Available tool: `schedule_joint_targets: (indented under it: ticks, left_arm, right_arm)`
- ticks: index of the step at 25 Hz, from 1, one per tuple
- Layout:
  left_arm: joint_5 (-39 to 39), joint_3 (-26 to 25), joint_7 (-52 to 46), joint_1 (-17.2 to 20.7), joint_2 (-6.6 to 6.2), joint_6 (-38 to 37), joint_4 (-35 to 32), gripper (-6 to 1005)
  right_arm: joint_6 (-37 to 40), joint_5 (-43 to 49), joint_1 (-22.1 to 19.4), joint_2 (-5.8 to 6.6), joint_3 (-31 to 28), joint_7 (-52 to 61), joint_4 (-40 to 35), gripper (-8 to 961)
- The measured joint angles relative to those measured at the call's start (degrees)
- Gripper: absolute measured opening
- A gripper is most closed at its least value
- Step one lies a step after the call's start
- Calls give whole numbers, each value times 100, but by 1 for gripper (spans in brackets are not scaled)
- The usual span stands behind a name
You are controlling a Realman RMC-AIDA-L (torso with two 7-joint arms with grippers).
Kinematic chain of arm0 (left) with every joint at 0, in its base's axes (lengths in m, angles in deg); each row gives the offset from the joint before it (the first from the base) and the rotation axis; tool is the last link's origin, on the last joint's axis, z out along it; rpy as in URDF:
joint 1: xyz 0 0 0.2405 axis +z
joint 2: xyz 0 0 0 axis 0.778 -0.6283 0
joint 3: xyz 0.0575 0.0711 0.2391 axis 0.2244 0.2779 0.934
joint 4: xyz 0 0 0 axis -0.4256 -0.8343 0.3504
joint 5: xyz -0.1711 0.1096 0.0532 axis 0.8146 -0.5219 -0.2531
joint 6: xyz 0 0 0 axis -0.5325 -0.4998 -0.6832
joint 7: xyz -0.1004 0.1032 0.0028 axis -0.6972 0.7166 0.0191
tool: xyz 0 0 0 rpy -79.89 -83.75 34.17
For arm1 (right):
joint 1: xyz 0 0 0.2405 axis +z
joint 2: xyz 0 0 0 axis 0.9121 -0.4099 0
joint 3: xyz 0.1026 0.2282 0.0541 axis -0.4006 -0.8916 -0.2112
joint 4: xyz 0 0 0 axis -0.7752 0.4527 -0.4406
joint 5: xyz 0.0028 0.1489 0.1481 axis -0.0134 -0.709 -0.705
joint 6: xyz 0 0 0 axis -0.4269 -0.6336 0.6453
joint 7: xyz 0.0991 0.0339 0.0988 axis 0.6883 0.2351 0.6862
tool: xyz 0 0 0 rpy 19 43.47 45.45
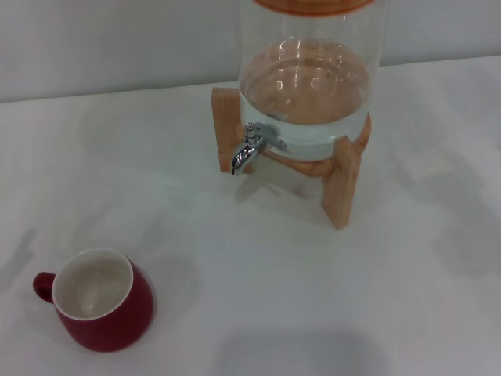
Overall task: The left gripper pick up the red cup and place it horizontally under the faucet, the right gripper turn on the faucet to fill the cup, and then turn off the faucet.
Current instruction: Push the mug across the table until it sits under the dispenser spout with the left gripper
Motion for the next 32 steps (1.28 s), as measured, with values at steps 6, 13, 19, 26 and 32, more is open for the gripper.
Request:
schedule_joint_targets:
  ticks: [6,13,19,26,32]
  left_arm:
    - [143,1,-47,-13,-4,-18,97,795]
    - [379,-4,-340,-18,-24,-156,261,791]
    - [298,9,-507,35,-27,-114,198,787]
    - [-77,32,-489,217,-24,-83,171,783]
    - [-516,32,-400,341,-8,-123,236,779]
  right_arm:
    - [-4,0,0,0,0,-2,0,719]
    - [-3,0,-1,0,0,-8,3,720]
    - [-2,0,6,0,0,-6,19,720]
    - [-2,0,-10,16,-8,-1,33,720]
    - [-17,39,3,76,0,-27,56,720]
